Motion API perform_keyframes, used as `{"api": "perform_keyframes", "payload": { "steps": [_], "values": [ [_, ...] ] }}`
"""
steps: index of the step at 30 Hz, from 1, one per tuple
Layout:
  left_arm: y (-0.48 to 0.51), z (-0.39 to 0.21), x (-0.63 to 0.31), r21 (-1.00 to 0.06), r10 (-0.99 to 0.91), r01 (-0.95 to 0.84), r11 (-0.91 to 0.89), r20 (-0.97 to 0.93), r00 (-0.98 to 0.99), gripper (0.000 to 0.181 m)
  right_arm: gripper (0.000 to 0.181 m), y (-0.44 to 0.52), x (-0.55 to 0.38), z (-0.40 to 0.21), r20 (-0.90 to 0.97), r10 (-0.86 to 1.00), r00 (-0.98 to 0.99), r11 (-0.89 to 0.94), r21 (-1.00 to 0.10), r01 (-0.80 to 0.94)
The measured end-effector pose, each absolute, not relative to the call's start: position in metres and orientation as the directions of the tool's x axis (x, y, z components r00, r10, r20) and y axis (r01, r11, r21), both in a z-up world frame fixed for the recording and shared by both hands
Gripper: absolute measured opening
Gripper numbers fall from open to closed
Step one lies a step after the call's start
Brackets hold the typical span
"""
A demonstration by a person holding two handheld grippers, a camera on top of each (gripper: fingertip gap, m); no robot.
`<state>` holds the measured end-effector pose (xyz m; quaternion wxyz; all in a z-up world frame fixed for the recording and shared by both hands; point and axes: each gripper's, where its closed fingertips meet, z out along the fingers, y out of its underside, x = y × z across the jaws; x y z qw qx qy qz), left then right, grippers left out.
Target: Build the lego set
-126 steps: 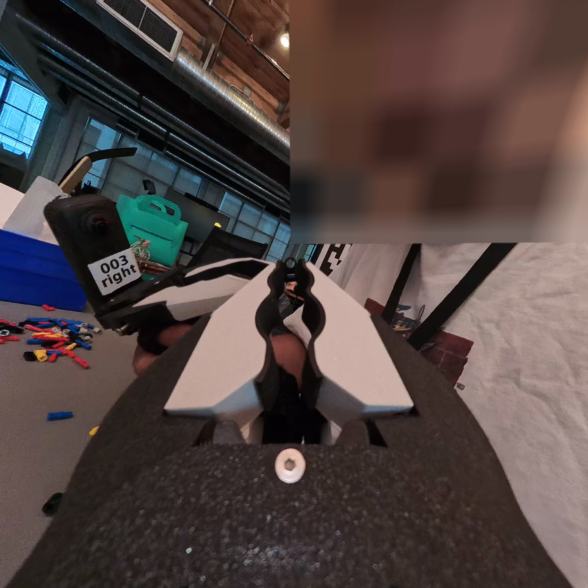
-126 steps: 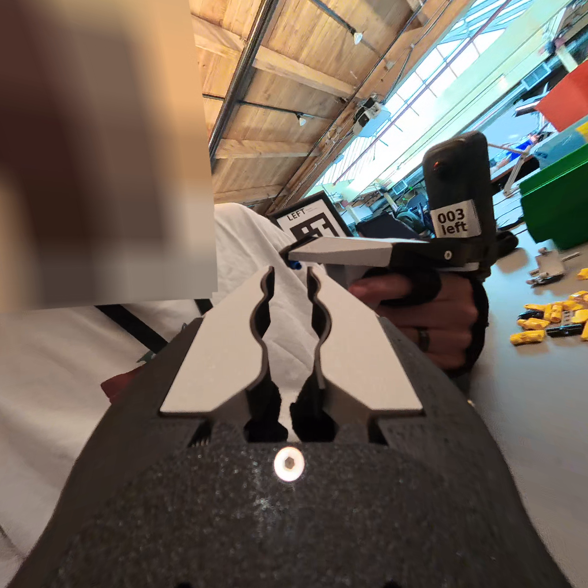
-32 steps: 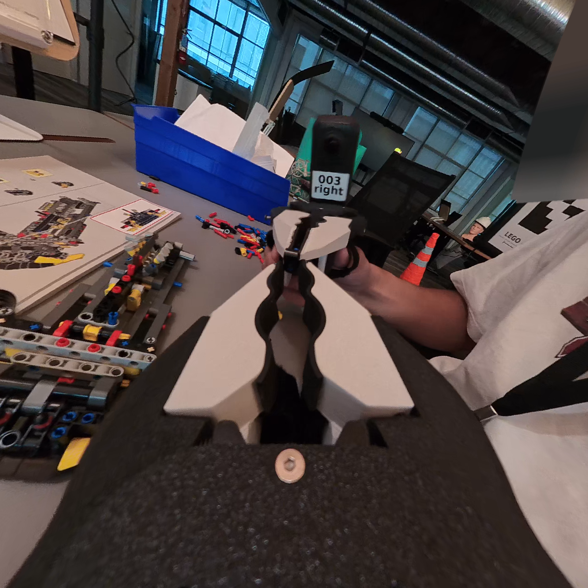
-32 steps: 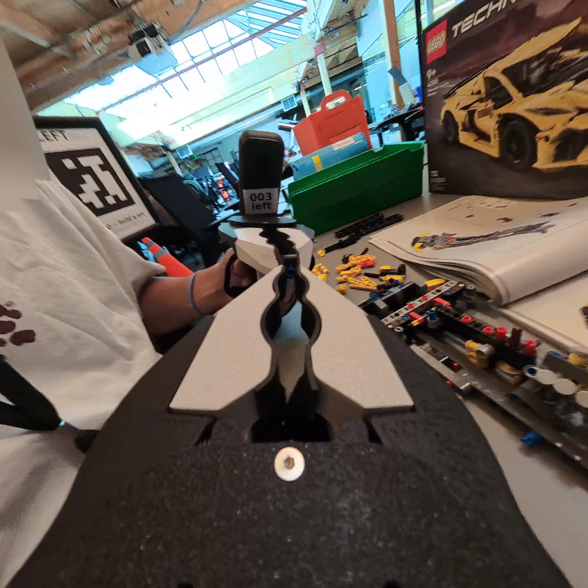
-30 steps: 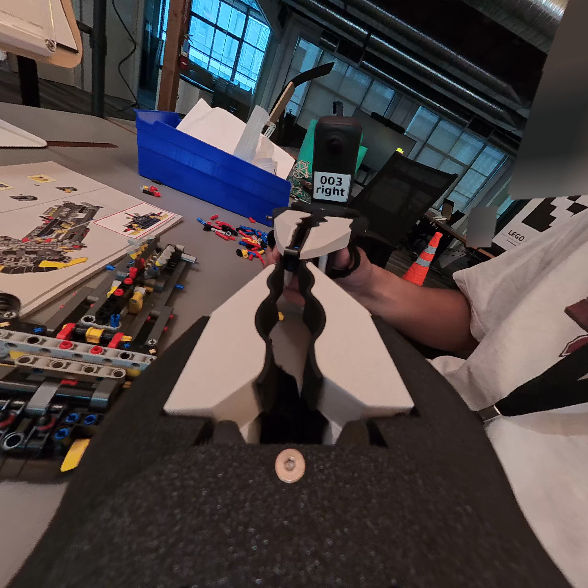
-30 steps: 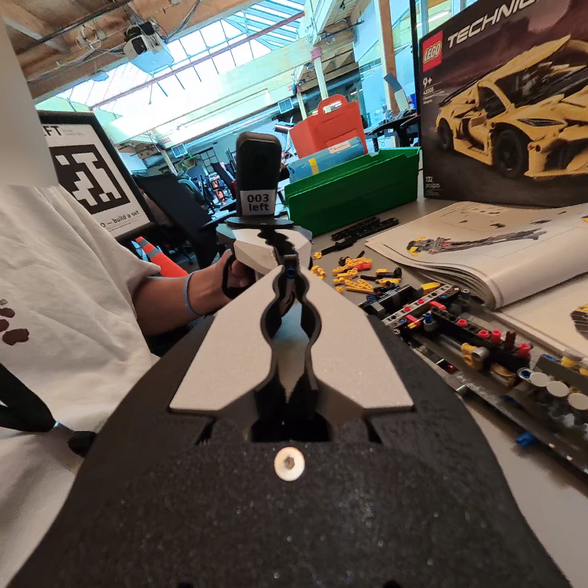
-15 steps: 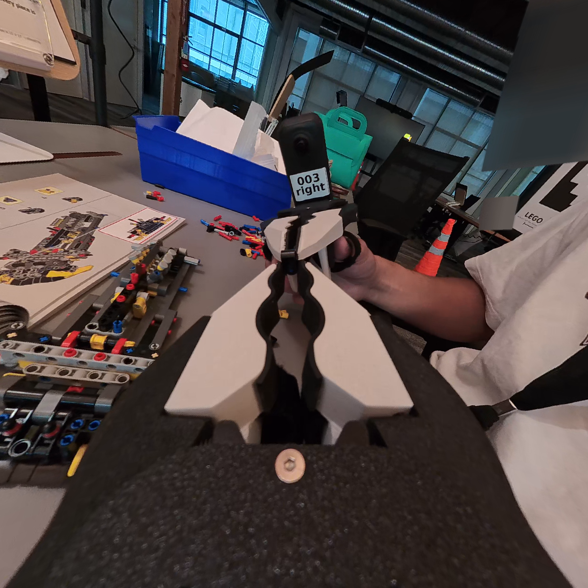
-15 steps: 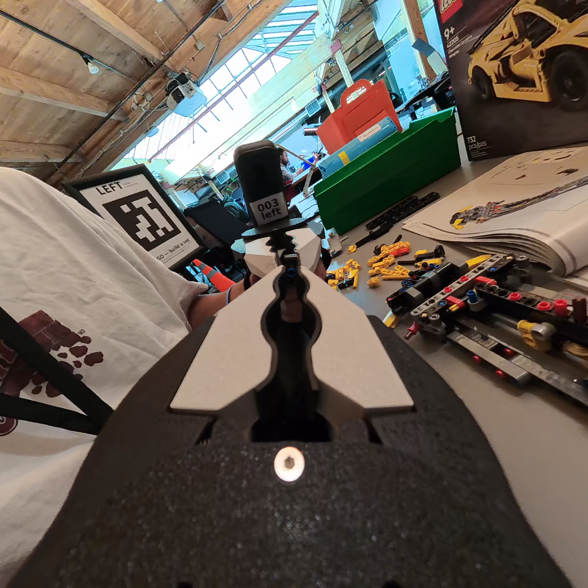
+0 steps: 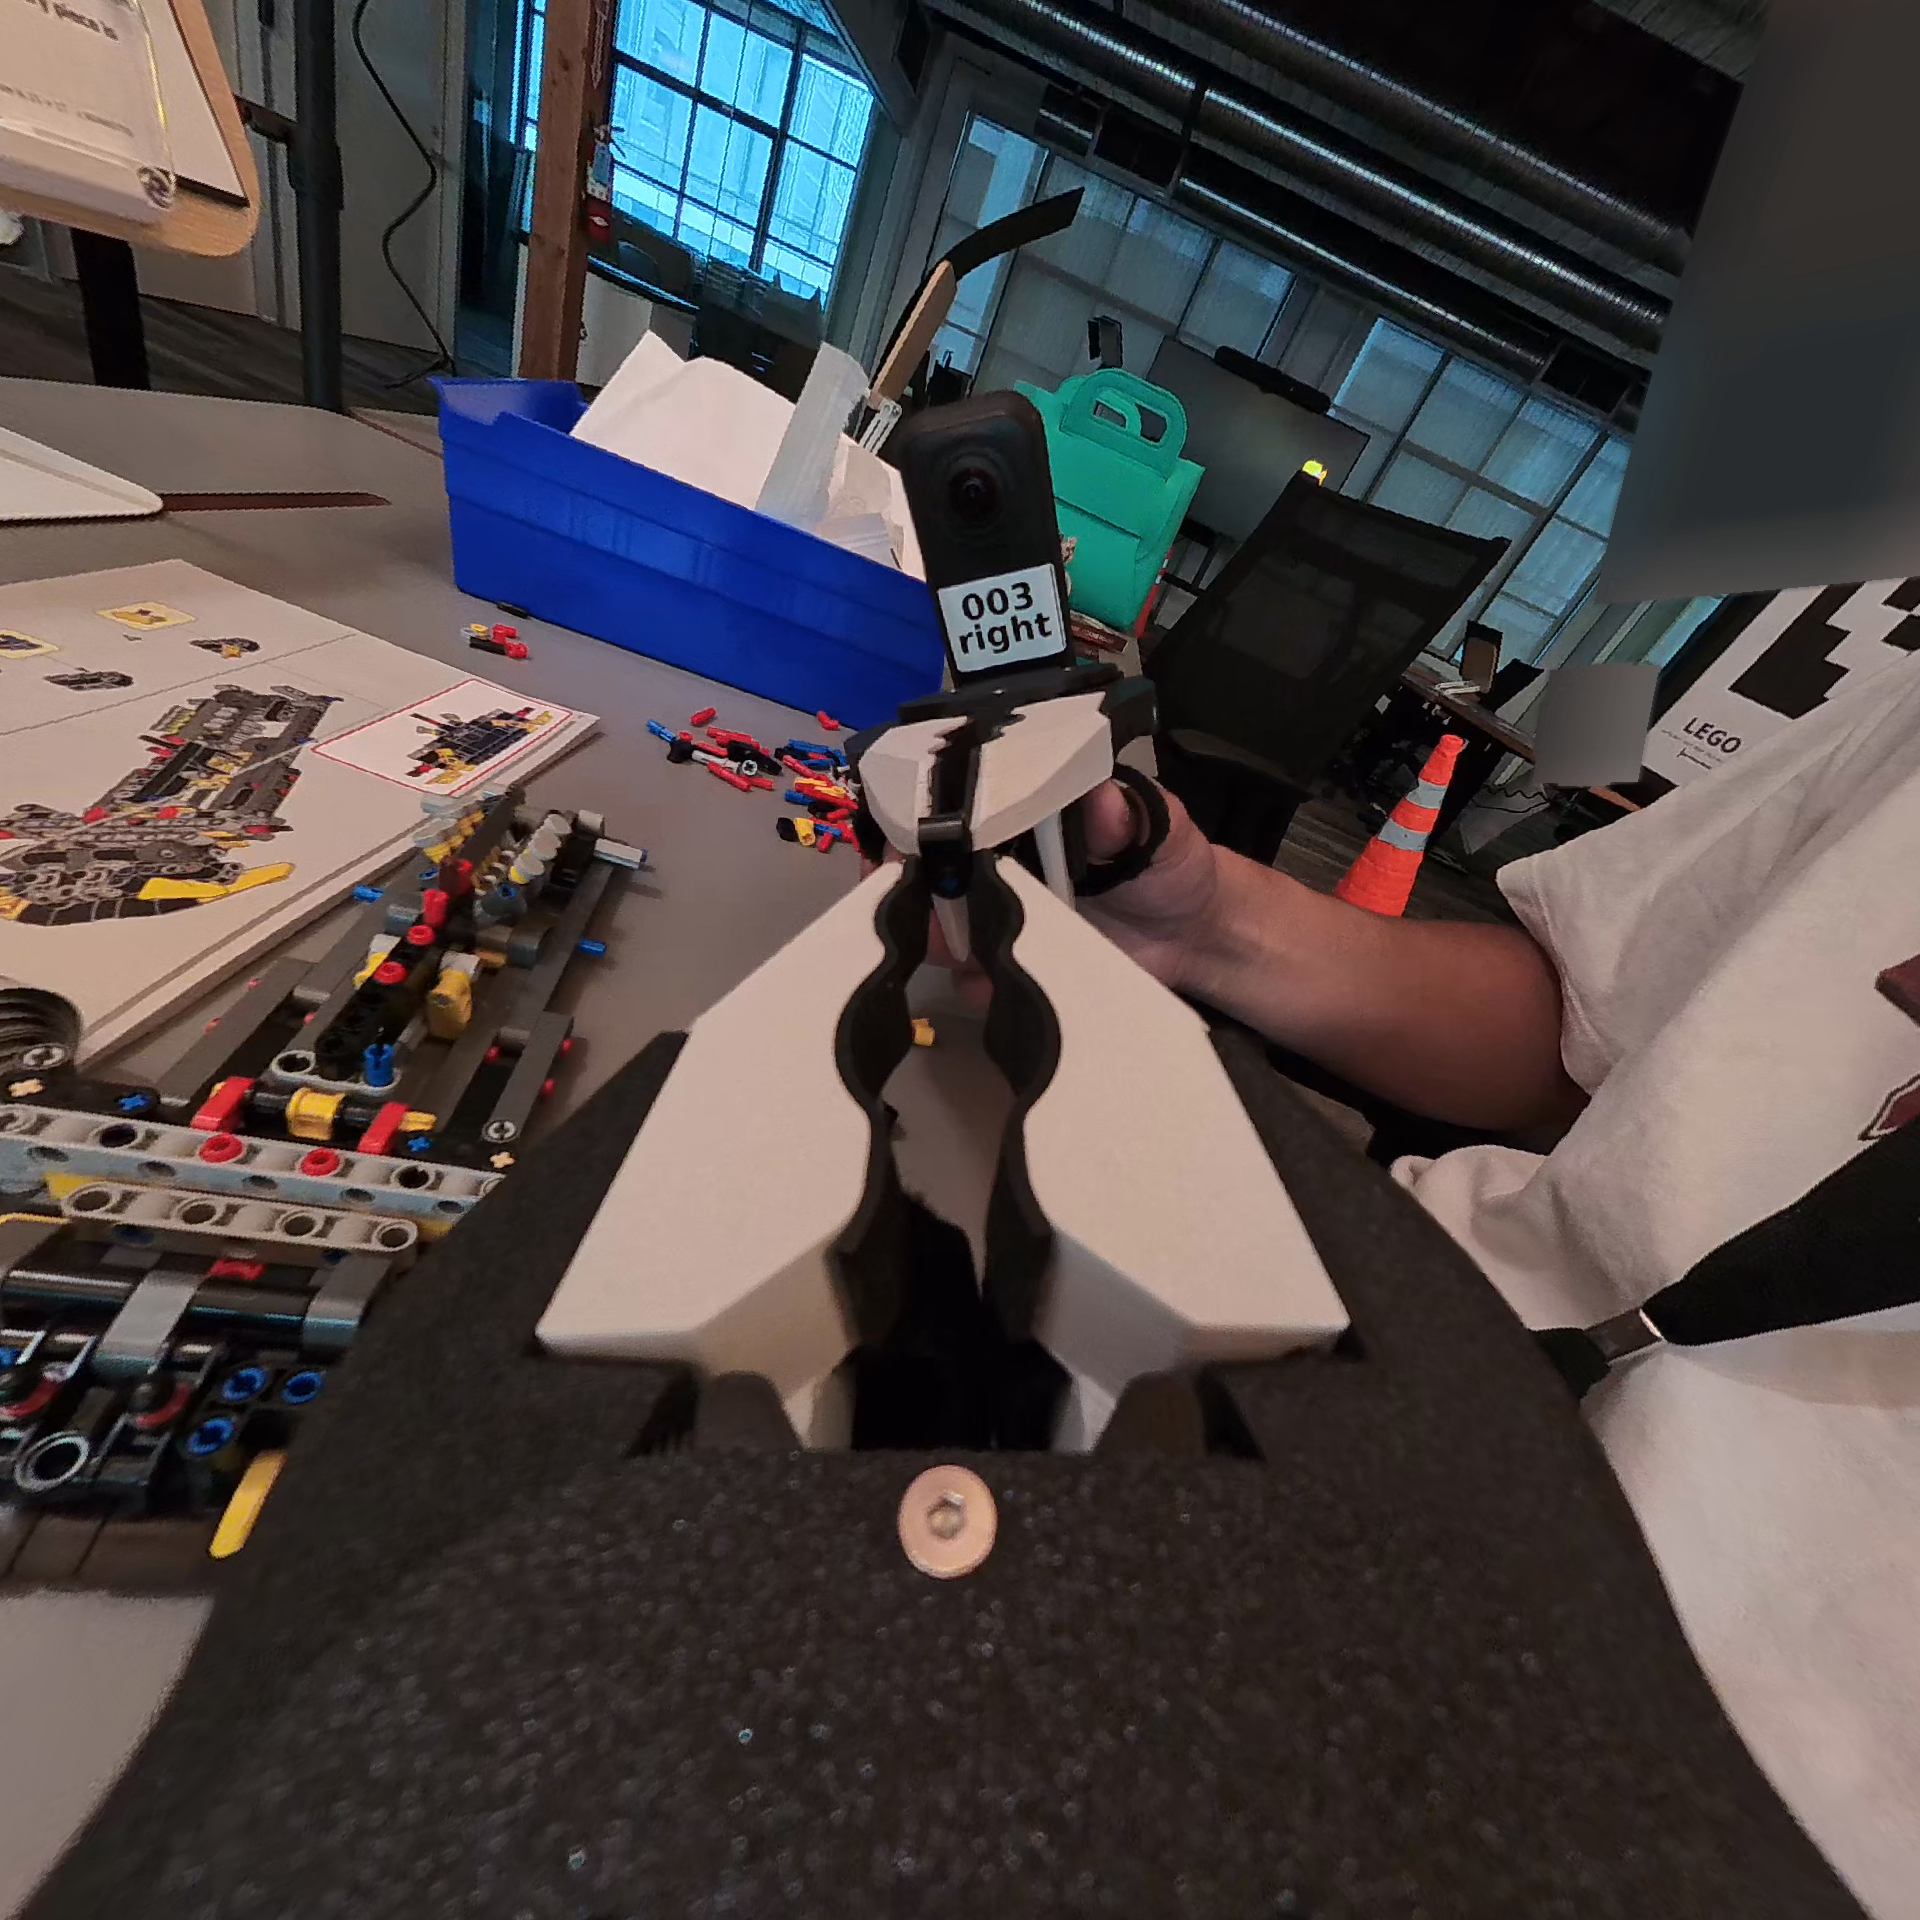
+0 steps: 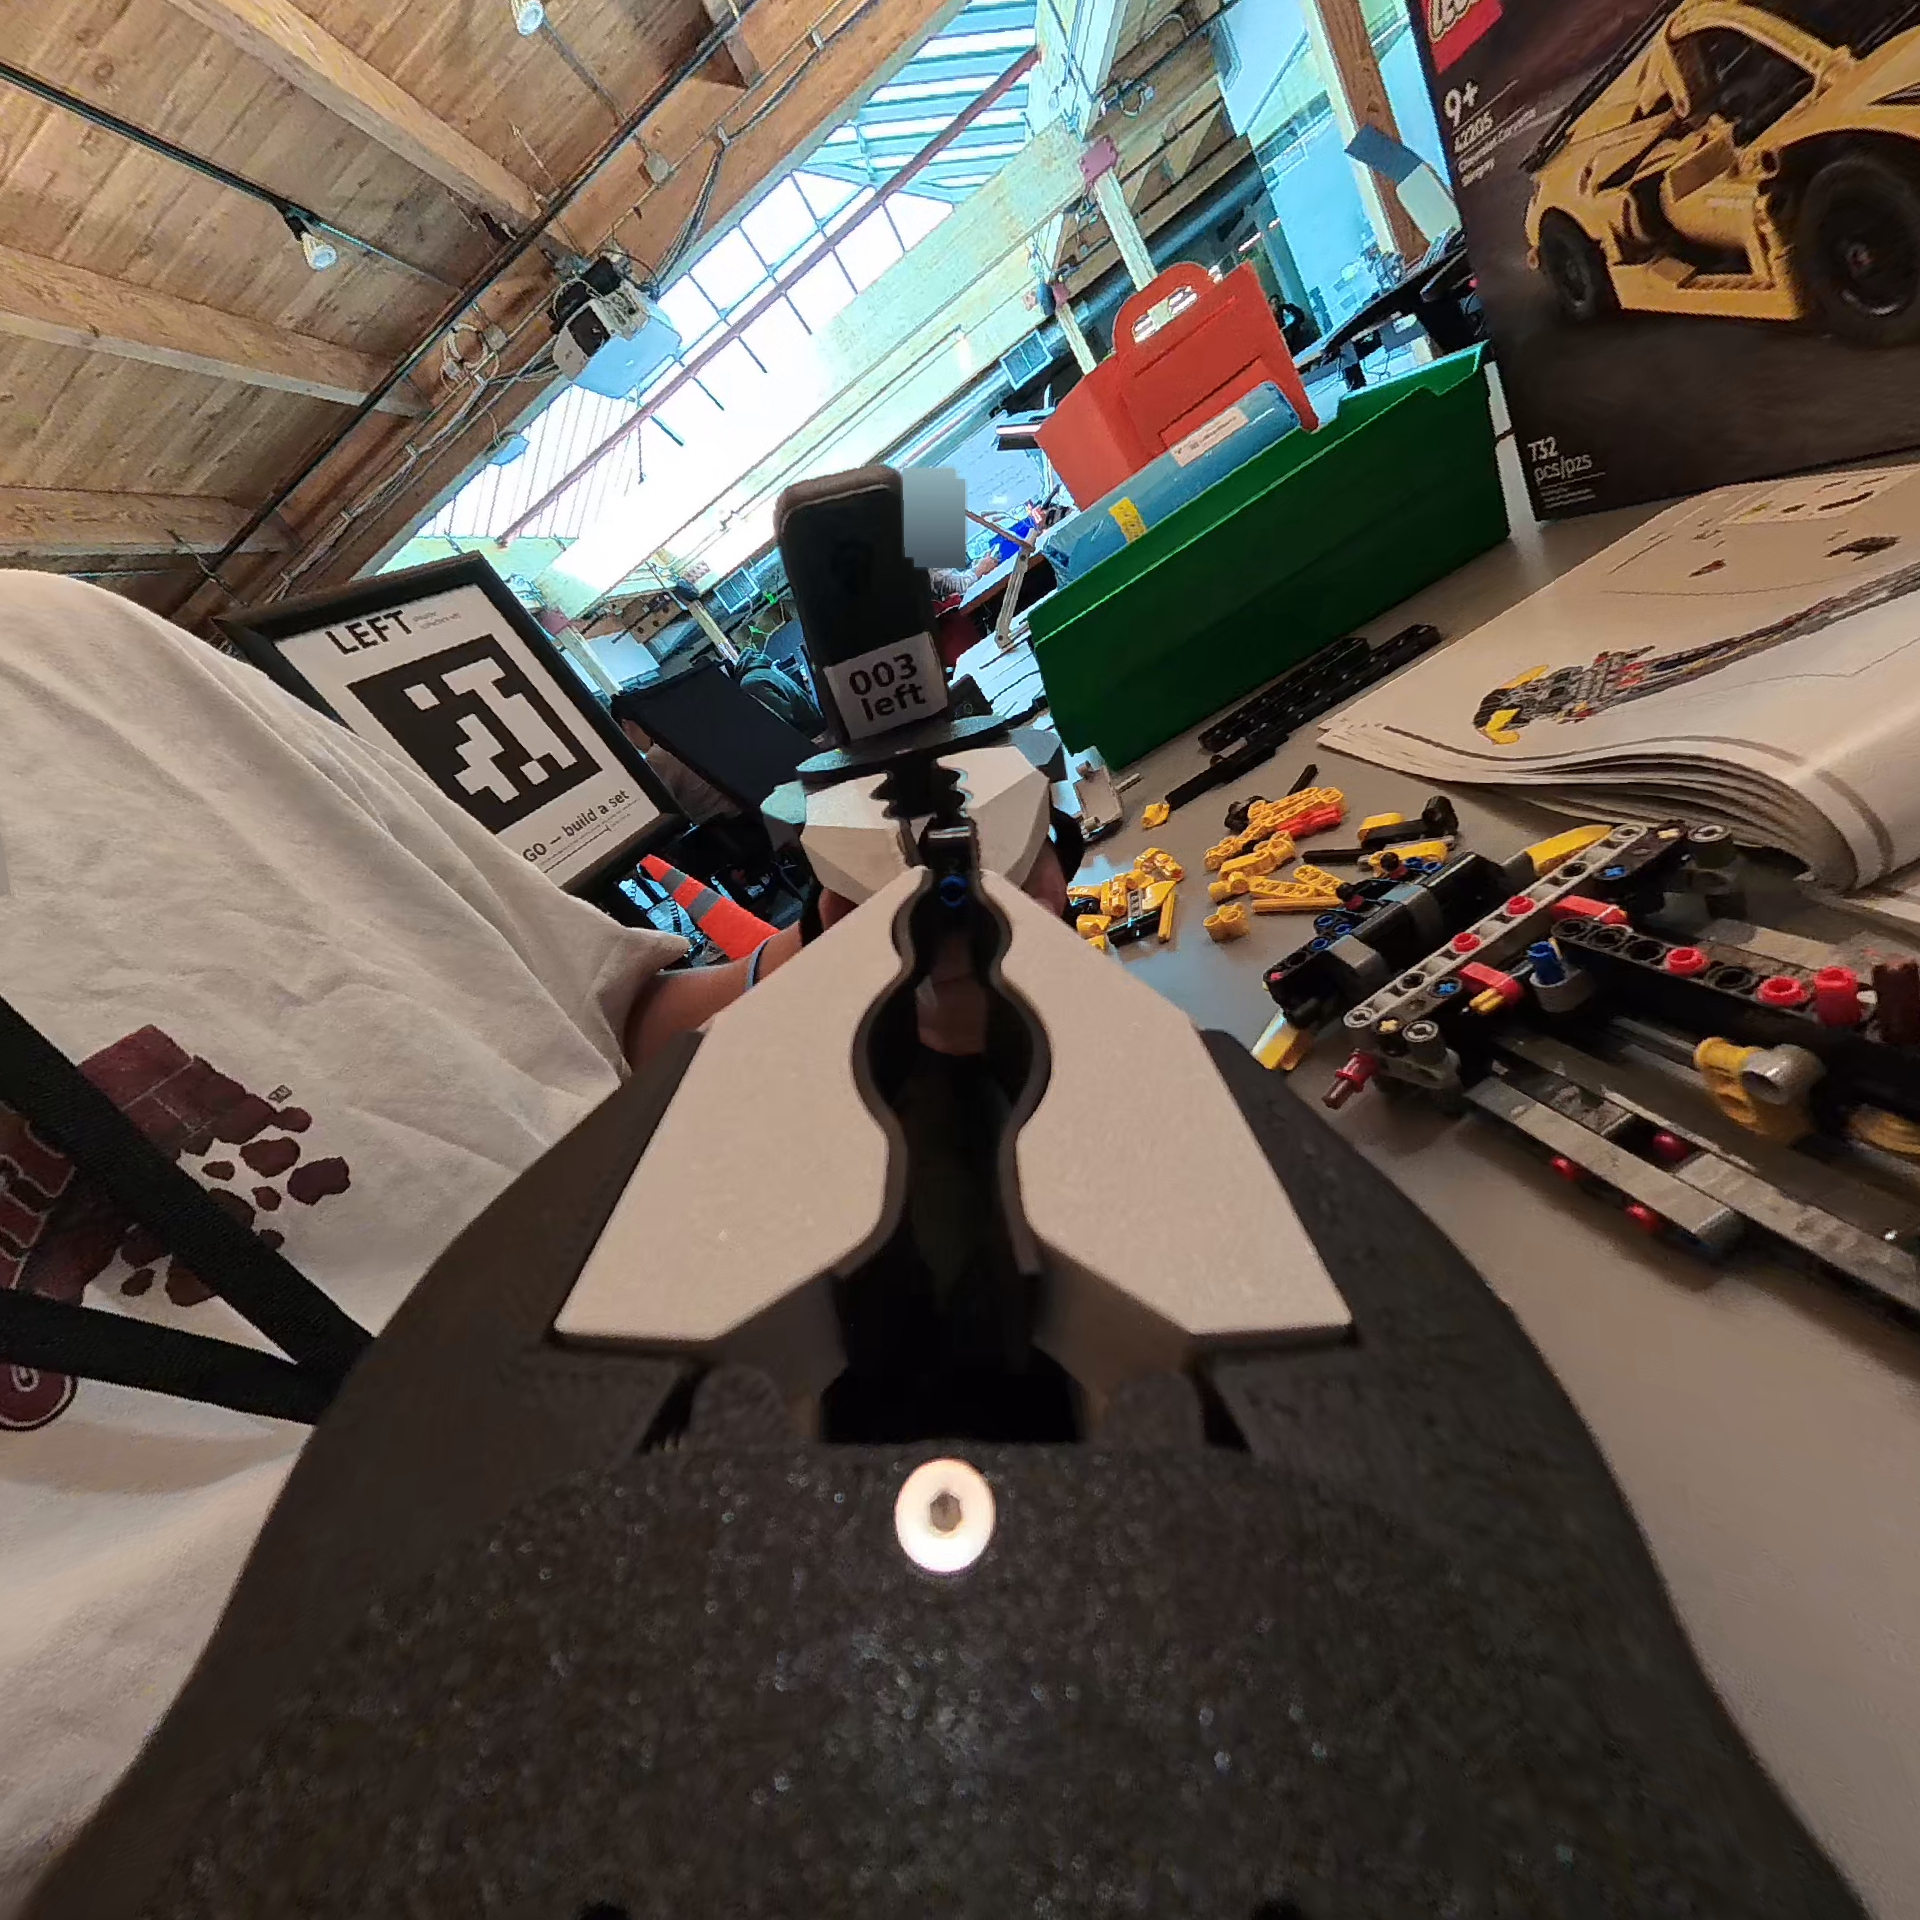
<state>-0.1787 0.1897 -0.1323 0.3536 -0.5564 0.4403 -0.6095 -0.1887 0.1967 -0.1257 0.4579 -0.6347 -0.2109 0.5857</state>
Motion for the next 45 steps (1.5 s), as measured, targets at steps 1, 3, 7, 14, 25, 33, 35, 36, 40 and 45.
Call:
{"api": "perform_keyframes", "payload": {
  "steps": [1,3,7,14,25,33,35,36,40,45],
  "values": [
    [0.190,-0.132,-0.179,-0.929,-0.919,-0.058,-0.365,0.370,-0.134,0.006,0.003,0.197,-0.189,-0.126,-0.551,0.804,0.223,-0.492,-0.828,-0.271],
    [0.189,-0.132,-0.178,-0.929,-0.919,-0.058,-0.365,0.370,-0.138,0.006,0.003,0.197,-0.189,-0.126,-0.554,0.804,0.216,-0.495,-0.825,-0.272],
    [0.189,-0.132,-0.178,-0.927,-0.916,-0.059,-0.371,0.376,-0.142,0.005,0.003,0.197,-0.189,-0.126,-0.558,0.802,0.214,-0.498,-0.822,-0.275],
    [0.197,-0.137,-0.180,-0.940,-0.938,-0.066,-0.334,0.338,-0.081,0.006,0.023,0.199,-0.162,-0.154,-0.289,0.853,0.435,-0.336,-0.941,0.035],
    [0.205,-0.171,-0.175,-0.938,-0.965,-0.228,-0.262,0.260,0.037,0.006,0.014,0.182,-0.149,-0.238,-0.016,0.869,0.495,-0.369,-0.687,0.626],
    [0.202,-0.170,-0.175,-0.939,-0.966,-0.232,-0.253,0.256,0.019,0.006,0.007,0.186,-0.150,-0.248,-0.045,0.848,0.529,-0.415,-0.677,0.607],
    [0.204,-0.168,-0.176,-0.938,-0.962,-0.217,-0.269,0.271,0.019,0.006,0.007,0.194,-0.146,-0.240,-0.082,0.813,0.577,-0.454,-0.710,0.538],
    [0.205,-0.166,-0.177,-0.937,-0.958,-0.206,-0.284,0.286,0.019,0.006,0.006,0.199,-0.145,-0.231,-0.113,0.794,0.597,-0.462,-0.750,0.473],
    [0.209,-0.155,-0.181,-0.922,-0.931,-0.140,-0.360,0.365,-0.005,0.006,0.005,0.217,-0.139,-0.168,-0.411,0.717,0.563,-0.488,-0.873,-0.017],
    [0.211,-0.143,-0.182,-0.915,-0.916,-0.079,-0.395,0.399,-0.037,0.006,0.006,0.209,-0.163,-0.146,-0.758,0.619,0.206,-0.693,-0.650,-0.311]
  ]
}}
